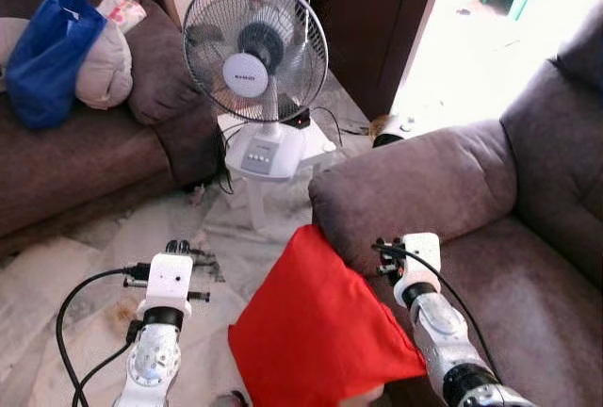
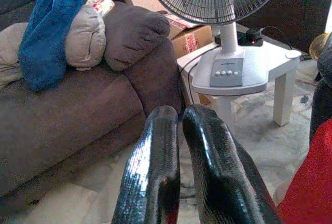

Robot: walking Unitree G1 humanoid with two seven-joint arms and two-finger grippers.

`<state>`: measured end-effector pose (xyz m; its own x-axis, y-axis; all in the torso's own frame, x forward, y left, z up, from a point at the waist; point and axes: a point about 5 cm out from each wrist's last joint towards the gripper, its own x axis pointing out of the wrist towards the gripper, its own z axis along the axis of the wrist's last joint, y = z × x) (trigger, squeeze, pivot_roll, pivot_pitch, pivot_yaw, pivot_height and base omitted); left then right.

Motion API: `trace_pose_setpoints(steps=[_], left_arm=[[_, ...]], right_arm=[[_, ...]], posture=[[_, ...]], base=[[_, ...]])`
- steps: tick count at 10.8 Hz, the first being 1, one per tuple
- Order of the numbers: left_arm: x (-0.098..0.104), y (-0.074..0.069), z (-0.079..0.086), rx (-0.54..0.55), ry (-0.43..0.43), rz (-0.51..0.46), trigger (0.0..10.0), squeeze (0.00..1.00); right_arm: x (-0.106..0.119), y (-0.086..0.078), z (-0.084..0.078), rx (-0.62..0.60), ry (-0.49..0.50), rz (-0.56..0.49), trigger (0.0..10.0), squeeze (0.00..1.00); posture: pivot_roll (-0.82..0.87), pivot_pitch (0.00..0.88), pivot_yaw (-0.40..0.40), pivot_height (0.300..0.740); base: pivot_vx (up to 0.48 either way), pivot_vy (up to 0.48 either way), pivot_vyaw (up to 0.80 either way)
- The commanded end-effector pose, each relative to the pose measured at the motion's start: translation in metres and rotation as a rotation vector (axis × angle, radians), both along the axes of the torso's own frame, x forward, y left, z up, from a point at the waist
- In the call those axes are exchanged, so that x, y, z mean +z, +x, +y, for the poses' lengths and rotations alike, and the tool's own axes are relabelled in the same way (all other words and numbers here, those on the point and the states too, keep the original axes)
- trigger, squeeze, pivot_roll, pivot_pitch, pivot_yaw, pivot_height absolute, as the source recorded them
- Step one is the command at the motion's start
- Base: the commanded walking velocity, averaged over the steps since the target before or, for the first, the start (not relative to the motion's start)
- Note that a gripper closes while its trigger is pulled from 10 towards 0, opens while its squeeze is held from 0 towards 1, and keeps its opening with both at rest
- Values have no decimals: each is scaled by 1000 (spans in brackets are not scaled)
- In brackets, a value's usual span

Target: Move the pillow to the sofa from floor

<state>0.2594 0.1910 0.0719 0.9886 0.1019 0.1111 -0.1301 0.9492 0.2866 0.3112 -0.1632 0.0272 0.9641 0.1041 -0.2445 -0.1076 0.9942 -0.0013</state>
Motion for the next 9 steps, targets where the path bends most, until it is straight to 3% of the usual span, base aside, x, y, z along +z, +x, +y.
trace_pose_setpoints(steps=[1, 7, 9], left_arm=[[0, -1, -1, -2, 5, -1, 10000, 0], [0, 1, 0, 11, 2, 5, 10000, 0], [-1, 1, 1, 16, -4, 8, 10000, 0]], right_arm=[[-5, -3, 0, 3, 2, 31, 10000, 0], [-6, -1, 3, 16, -1, 57, 10000, 0], [-6, -2, 4, 26, -1, 56, 10000, 0]], posture=[[152, 146, -37, 678], [151, 154, -40, 674], [151, 155, -42, 635]], base=[[0, 0, 0], [0, 0, 0], [0, 0, 0]])
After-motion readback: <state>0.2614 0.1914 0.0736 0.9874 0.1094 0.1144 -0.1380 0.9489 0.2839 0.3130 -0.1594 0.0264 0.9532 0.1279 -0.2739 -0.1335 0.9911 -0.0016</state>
